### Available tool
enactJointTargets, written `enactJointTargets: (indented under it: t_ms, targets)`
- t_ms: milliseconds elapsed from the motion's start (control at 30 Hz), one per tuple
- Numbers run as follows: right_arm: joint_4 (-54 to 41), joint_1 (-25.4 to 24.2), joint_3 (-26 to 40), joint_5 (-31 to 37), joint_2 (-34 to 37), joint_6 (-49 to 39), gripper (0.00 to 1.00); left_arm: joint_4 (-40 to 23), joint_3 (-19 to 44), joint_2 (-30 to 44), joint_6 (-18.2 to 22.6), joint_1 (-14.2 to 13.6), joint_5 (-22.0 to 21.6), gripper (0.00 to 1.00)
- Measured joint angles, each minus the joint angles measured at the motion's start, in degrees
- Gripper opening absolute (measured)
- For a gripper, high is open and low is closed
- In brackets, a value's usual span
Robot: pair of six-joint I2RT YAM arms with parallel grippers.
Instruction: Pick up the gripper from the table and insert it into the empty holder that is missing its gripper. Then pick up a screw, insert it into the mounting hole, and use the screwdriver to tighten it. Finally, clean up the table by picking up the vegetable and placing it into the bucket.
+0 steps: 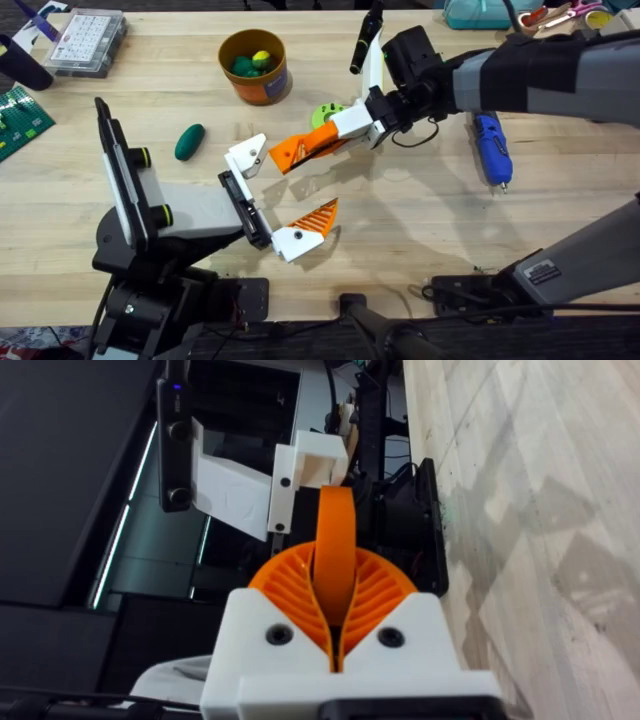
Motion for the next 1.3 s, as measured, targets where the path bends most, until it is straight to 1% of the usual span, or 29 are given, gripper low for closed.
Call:
enactJointTargets:
  t_ms: [533, 1067, 1300]
  targets:
    - [-0.55, 0.07, 0.01, -0.03, 0.05, 0.73, 0.024, -0.5, 0.12, 0.06, -0.01, 0.0, -0.08, 0.985]
    - [-0.57, 0.07, 0.02, -0.03, 0.05, 3.54, 0.024, -0.92, 0.12, 0.08, 0.01, 0.0, -0.08, 0.986]
    - [-0.58, 0.35, 2.3, -0.03, 0.05, 5.19, 0.024, -0.9, 0.12, 0.08, 0.01, 0.0, -0.18, 0.986]
